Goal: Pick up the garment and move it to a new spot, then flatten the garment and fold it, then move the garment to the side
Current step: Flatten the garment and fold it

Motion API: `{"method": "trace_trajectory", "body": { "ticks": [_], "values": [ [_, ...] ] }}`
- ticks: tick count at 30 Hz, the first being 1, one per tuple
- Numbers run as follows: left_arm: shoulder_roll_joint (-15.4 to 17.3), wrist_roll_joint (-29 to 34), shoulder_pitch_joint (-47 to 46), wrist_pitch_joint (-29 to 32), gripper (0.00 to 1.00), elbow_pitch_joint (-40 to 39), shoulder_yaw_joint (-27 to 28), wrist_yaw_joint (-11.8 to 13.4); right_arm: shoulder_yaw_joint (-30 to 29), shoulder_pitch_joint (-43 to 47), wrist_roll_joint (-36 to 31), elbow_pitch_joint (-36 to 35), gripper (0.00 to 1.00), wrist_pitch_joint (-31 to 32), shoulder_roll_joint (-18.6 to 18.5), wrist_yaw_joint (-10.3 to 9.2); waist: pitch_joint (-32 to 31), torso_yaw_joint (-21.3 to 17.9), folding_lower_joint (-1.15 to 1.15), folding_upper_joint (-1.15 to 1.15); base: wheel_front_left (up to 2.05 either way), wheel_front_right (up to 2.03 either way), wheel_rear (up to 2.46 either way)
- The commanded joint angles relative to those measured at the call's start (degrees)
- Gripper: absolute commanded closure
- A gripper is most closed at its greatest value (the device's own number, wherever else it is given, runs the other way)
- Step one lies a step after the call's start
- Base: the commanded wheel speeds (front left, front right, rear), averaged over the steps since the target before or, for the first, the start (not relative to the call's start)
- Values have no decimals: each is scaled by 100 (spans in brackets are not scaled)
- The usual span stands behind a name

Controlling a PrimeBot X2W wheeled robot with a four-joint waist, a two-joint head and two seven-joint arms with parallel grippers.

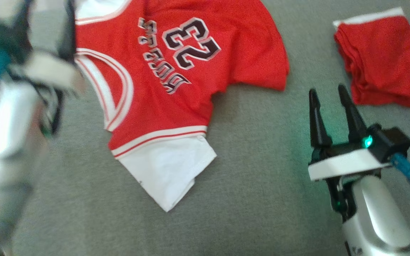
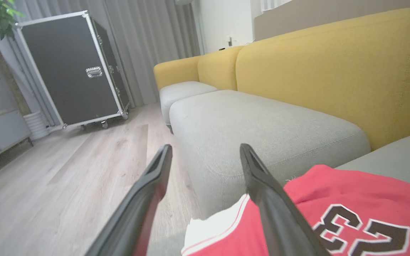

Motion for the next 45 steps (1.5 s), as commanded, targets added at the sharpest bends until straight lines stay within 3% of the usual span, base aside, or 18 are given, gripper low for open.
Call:
{"method": "trace_trajectory", "body": {
  "ticks": [1, 8, 13, 22, 27, 36, 39, 40, 41, 45],
  "values": [
    [159, -44, 275, -28, 0, -384, 347, 97, 82, 91, -58, -122, 0, -37, -7, -5, -451, 407, 1, 0, 0, 0, 0],
    [-90, -142, 2130, -28, 0, -1442, 734, 384, 104, 359, -59, -32, 0, -37, -7, -5, -758, 600, 1, 0, 0, 0, 0],
    [-155, -142, 2665, -29, 0, -1689, 876, 472, 182, 385, -23, -37, 0, -37, -7, -5, -745, 552, 1, 0, 0, 0, 0],
    [-255, -298, 2531, 412, 0, -1407, 739, 274, 223, 333, -17, -98, 0, -37, -7, -5, -485, 313, 1, 0, 0, 0, 0],
    [-398, -423, 2270, 883, 0, -949, 591, 114, 188, 257, -21, -161, 0, -37, -7, -5, -205, 148, 1, 0, 0, 0, 0],
    [-550, -549, 1763, 1407, 0, 18, 529, 59, 139, 154, 7, -265, 0, -37, -7, -5, 171, -77, 1, 0, 0, 0, 0],
    [-578, -607, 1682, 1520, 0, 234, 487, -95, 113, 137, 24, -284, 0, -37, -7, -5, 219, -118, 1, 0, 0, 0, 0],
    [-583, -613, 1666, 1567, 57, 285, 454, -155, 107, 135, 27, -288, 0, -37, -7, -5, 226, -124, 1, 0, 0, 0, 0],
    [-582, -608, 1646, 1592, 100, 327, 424, -204, 101, 135, 29, -291, 0, -37, -7, -5, 230, -129, 1, 0, 0, 0, 0],
    [-542, -564, 1553, 1444, 100, 395, 399, -296, 79, 123, 32, -274, 0, -37, -7, -5, 226, -135, 1, 0, 0, 0, 0]
  ]
}}
